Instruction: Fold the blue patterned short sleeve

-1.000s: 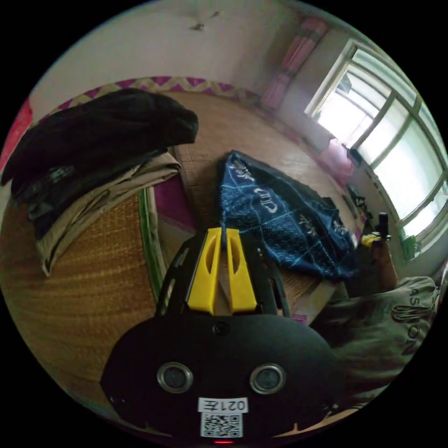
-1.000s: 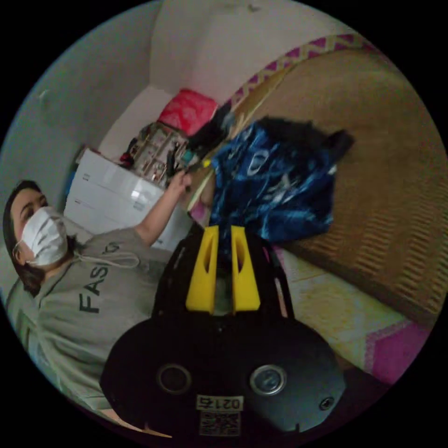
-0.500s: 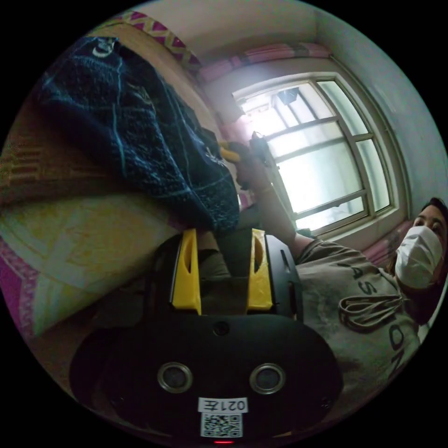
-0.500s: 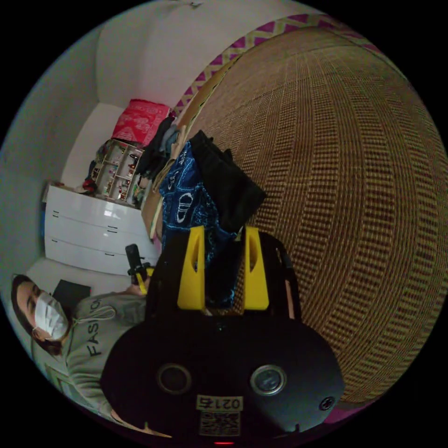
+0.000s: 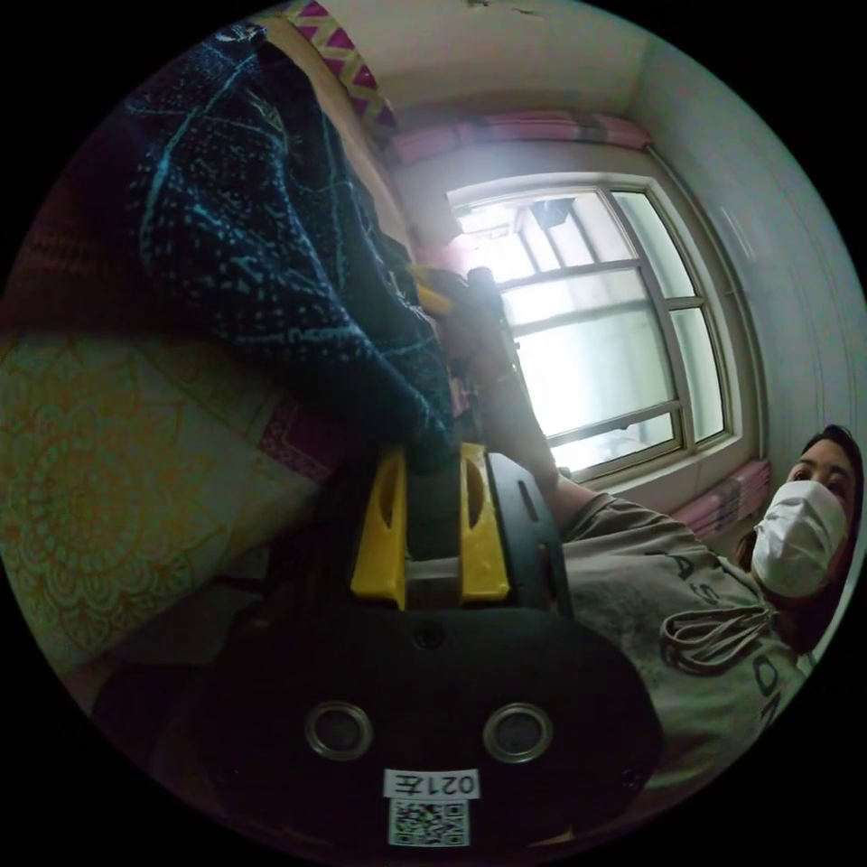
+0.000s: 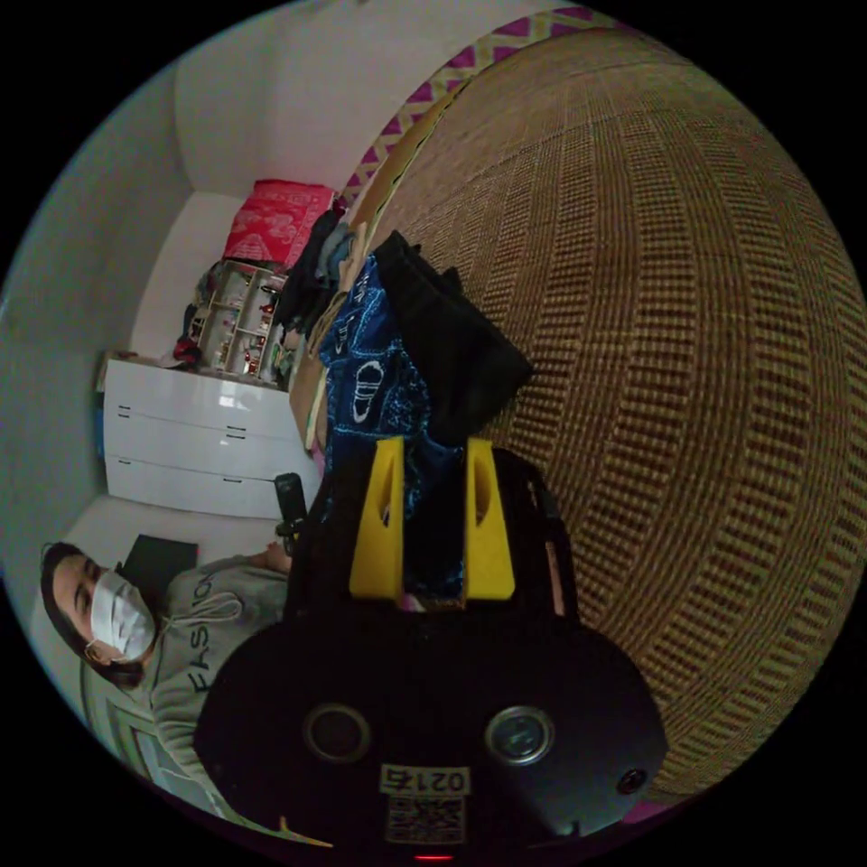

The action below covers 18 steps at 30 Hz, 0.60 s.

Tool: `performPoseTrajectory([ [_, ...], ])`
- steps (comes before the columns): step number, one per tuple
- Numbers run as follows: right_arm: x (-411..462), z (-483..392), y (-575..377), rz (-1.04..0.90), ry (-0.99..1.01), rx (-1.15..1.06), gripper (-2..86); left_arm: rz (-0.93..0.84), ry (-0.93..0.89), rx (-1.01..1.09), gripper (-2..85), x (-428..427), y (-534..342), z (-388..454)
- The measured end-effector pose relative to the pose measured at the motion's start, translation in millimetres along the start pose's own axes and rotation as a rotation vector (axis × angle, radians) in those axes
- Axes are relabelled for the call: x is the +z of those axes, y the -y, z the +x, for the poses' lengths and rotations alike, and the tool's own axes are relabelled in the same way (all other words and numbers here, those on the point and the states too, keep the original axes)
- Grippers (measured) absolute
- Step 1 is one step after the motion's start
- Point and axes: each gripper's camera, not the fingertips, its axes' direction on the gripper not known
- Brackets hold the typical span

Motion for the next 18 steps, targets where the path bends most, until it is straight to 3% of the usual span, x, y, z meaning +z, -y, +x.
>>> performPoseTrajectory([
  [3, 7.9, 10.4, -5.7, 0.012, 0.071, 0.014, 4.6, 0.011, -0.028, -0.046, 0.2, -11.3, -5.9, -5.2],
  [8, 5.4, -2.9, -15.5, 0.057, 0.208, -0.008, 2.5, 0.046, -0.071, 0.008, -0.8, -33.6, -6.8, 5.2],
  [14, 18.2, -102.9, 26.6, 0.041, 0.161, -0.138, 2.1, 0.197, -0.133, 0.087, -0.9, -101.9, 19.8, 36.2],
  [18, 84.6, -177.0, 115.8, -0.027, 0.055, -0.183, 2.8, 0.39, 0.019, 0.042, -0.8, -181.0, 53.3, 35.1],
])
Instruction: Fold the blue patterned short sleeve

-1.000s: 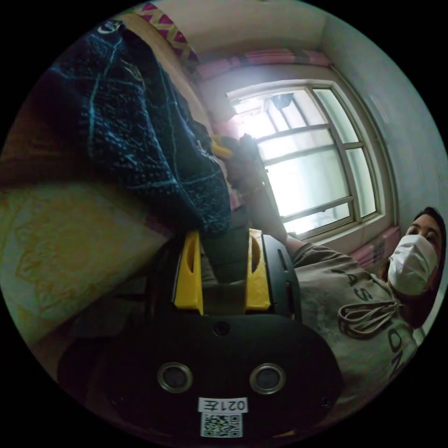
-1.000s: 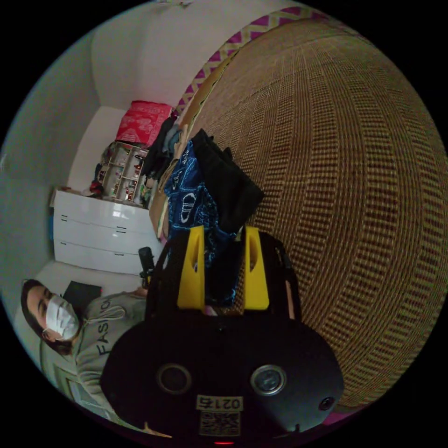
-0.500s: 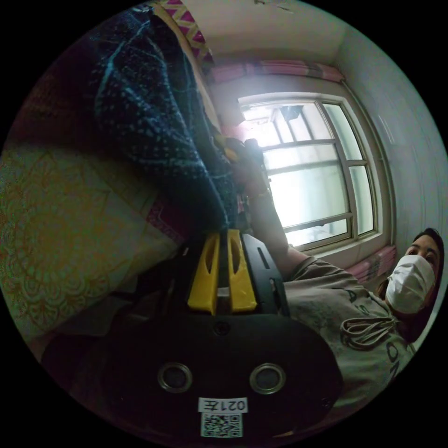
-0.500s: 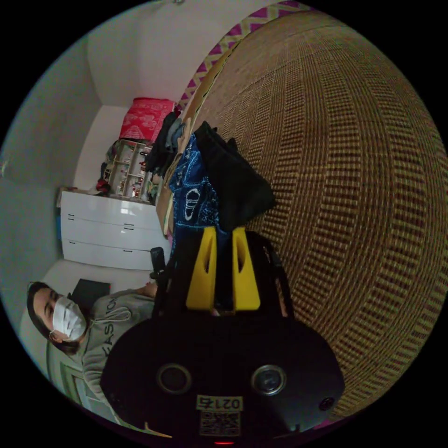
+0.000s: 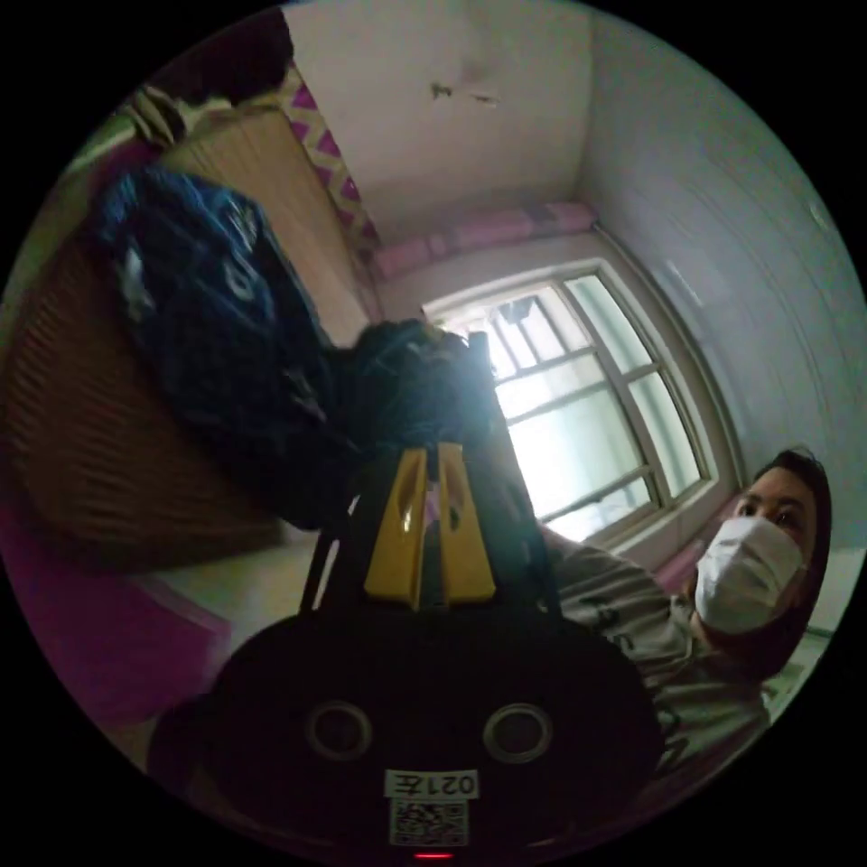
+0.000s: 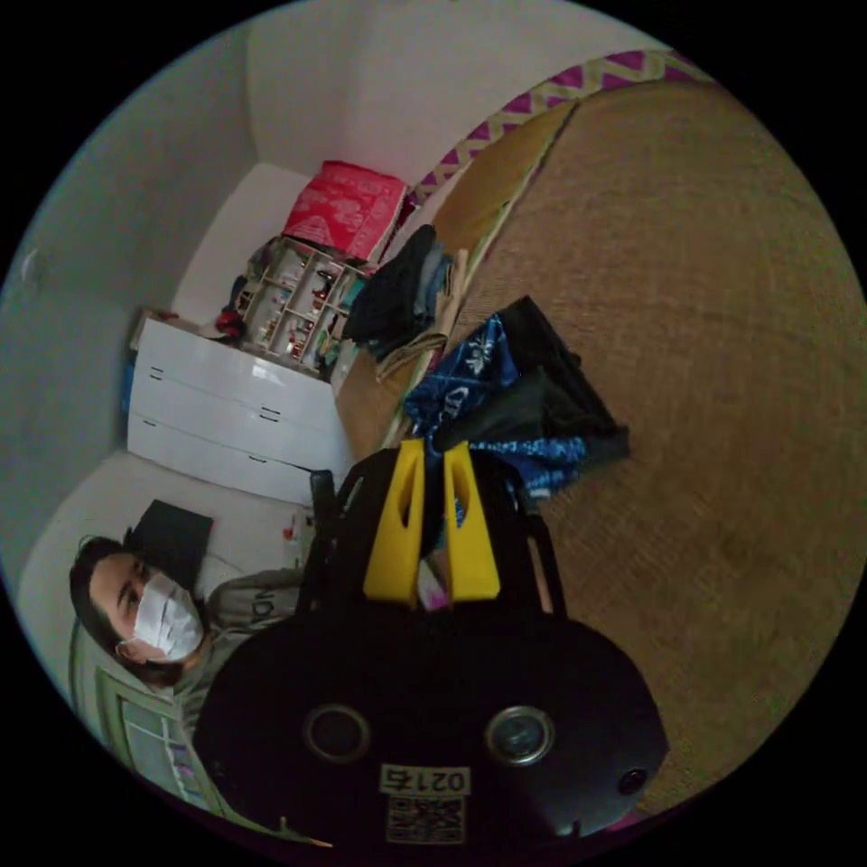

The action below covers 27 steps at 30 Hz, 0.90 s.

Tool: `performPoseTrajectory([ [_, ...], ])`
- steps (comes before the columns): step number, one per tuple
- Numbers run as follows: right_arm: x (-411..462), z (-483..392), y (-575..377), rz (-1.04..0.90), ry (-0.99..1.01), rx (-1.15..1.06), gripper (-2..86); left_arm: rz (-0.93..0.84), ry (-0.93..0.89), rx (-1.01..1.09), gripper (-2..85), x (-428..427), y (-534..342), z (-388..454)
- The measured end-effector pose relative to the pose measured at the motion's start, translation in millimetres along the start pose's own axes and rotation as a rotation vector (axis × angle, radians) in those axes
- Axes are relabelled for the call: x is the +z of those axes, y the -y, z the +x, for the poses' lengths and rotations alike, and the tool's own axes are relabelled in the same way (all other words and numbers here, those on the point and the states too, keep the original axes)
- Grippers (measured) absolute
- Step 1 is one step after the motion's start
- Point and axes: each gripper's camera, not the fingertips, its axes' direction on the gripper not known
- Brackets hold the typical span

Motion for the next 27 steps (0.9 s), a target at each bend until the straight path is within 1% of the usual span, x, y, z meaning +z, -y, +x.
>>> performPoseTrajectory([
  [1, 13.7, -4.3, 16.5, -0.012, -0.013, -0.001, 3.0, 0.027, 0.02, -0.01, -0.8, -7.7, 8.7, -4.1],
  [3, 67.5, -11.5, 78.6, -0.031, -0.075, 0.005, 4.1, 0.145, 0.066, -0.084, -0.5, -31.7, 39.9, -30.9],
  [5, 106.3, -3.6, 116.0, -0.013, -0.097, 0.037, 6.0, 0.233, 0.088, -0.149, 0.2, -41.6, 57.1, -58.4],
  [6, 130.0, 8.8, 133.2, 0.0, -0.089, 0.072, 8.2, 0.287, 0.07, -0.199, 1.6, -45.5, 62.4, -78.8],
  [8, 155.3, 29.6, 144.2, 0.017, -0.061, 0.13, 9.9, 0.33, 0.018, -0.254, 2.8, -48.2, 59.9, -100.9],
  [9, 159.4, 36.9, 140.6, 0.062, -0.054, 0.152, 10.2, 0.381, -0.02, -0.226, 2.9, -50.8, 50.9, -101.8],
  [10, 159.4, 38.5, 137.0, 0.082, -0.047, 0.154, 10.2, 0.391, -0.01, -0.201, 2.8, -51.8, 46.5, -98.8],
  [12, 158.6, 29.4, 116.6, 0.09, -0.015, 0.084, 9.5, 0.402, 0.114, -0.096, 1.3, -48.8, 31.0, -78.9],
  [13, 159.8, 22.9, 110.4, 0.074, -0.015, 0.047, 8.9, 0.392, 0.141, -0.061, 1.2, -44.5, 29.1, -73.4],
  [15, 172.8, -15.6, 77.1, 0.02, -0.073, -0.117, 6.1, 0.27, 0.264, 0.081, 1.6, -10.6, 34.1, -54.5],
  [16, 179.2, -26.9, 67.3, 0.005, -0.088, -0.162, 5.2, 0.24, 0.296, 0.121, 1.9, 0.8, 36.7, -50.4],
  [18, 220.8, -67.2, 28.1, -0.086, -0.175, -0.306, 1.8, 0.152, 0.468, 0.278, 4.3, 50.9, 45.9, -36.4],
  [19, 233.8, -75.7, 18.1, -0.102, -0.208, -0.339, 1.1, 0.134, 0.516, 0.317, 4.6, 64.5, 47.5, -34.2],
  [20, 262.5, -89.1, -1.4, -0.134, -0.284, -0.387, 0.2, 0.088, 0.624, 0.369, 5.1, 92.4, 51.1, -34.2],
  [21, 293.4, -98.9, -19.6, -0.171, -0.369, -0.429, -0.4, 0.031, 0.728, 0.376, 5.4, 119.1, 54.9, -42.1],
  [22, 310.4, -102.8, -28.9, -0.192, -0.42, -0.453, -0.4, -0.004, 0.771, 0.361, 5.1, 130.8, 56.8, -48.8],
  [23, 344.0, -107.3, -47.1, -0.223, -0.549, -0.494, -0.6, -0.085, 0.85, 0.313, 4.5, 152.2, 59.0, -65.8],
  [24, 369.1, -112.0, -66.8, -0.194, -0.676, -0.556, -0.6, -0.114, 0.9, 0.317, 3.4, 168.4, 55.2, -78.8],
  [26, 384.4, -120.0, -92.4, -0.1, -0.784, -0.627, -0.6, -0.134, 0.941, 0.375, 2.5, 189.0, 46.2, -84.0],
  [27, 388.3, -120.8, -100.6, -0.066, -0.817, -0.619, -0.6, -0.15, 0.988, 0.413, 2.1, 204.6, 39.9, -84.5],
])
